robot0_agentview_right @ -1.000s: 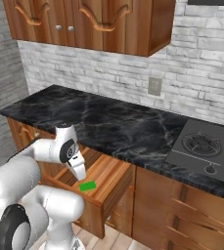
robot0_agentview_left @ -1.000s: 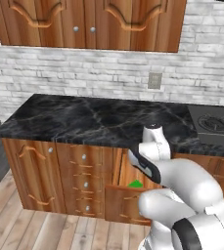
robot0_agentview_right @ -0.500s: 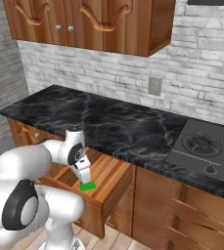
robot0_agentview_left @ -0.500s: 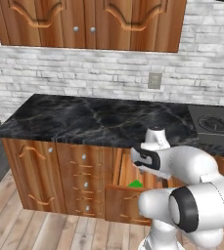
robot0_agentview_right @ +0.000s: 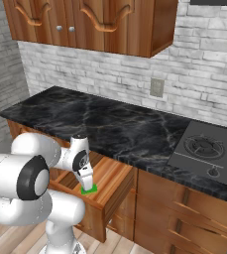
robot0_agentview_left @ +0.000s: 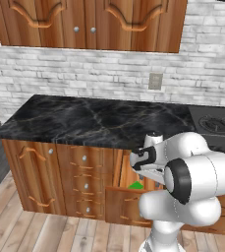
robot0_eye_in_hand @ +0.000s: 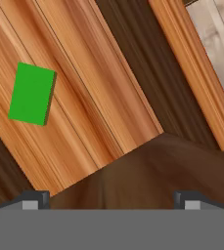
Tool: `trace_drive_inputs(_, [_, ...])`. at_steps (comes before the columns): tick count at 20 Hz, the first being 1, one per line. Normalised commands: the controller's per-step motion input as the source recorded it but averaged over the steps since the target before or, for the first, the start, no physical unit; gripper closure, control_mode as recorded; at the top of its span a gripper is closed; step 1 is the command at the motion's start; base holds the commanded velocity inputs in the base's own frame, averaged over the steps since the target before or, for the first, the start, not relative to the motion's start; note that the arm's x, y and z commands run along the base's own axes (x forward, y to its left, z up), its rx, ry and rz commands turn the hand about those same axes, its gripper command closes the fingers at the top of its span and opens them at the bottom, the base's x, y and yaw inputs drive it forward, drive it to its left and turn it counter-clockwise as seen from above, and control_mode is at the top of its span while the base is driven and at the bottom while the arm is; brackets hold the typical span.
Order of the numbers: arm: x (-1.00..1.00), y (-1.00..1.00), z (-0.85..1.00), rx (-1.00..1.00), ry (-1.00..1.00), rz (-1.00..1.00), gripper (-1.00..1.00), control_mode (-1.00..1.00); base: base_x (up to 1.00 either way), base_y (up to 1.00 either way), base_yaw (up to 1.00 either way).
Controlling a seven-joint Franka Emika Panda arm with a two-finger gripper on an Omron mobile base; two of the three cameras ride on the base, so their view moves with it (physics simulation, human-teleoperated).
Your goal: Restock the sink supplies by placing the sponge and soap dispenser on the counter and next to the sink. Make sure the soap dispenser is upright.
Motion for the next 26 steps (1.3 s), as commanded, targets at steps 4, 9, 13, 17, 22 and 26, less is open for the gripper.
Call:
trace_drive_inputs(4, [0.07,0.00,-0.42,0.00,0.00,-0.04,-1.00,-1.00,0.00,0.00,0.00])
trace_drive_inputs(9, [0.12,0.00,-0.32,0.00,0.00,-0.03,-1.00,-1.00,0.00,0.00,0.00])
trace_drive_inputs(13, [0.13,0.00,-0.25,0.00,0.00,-0.03,-1.00,-1.00,0.00,0.00,0.00])
trace_drive_inputs(17, [0.18,0.00,-0.19,0.00,0.00,-0.03,-1.00,-1.00,0.00,0.00,0.00])
trace_drive_inputs(22, [0.31,0.00,-0.08,0.00,0.00,-0.04,-1.00,-1.00,0.00,0.00,0.00])
trace_drive_inputs(26, [0.33,0.00,-0.14,0.00,0.03,-0.02,-1.00,-1.00,0.00,0.00,0.00])
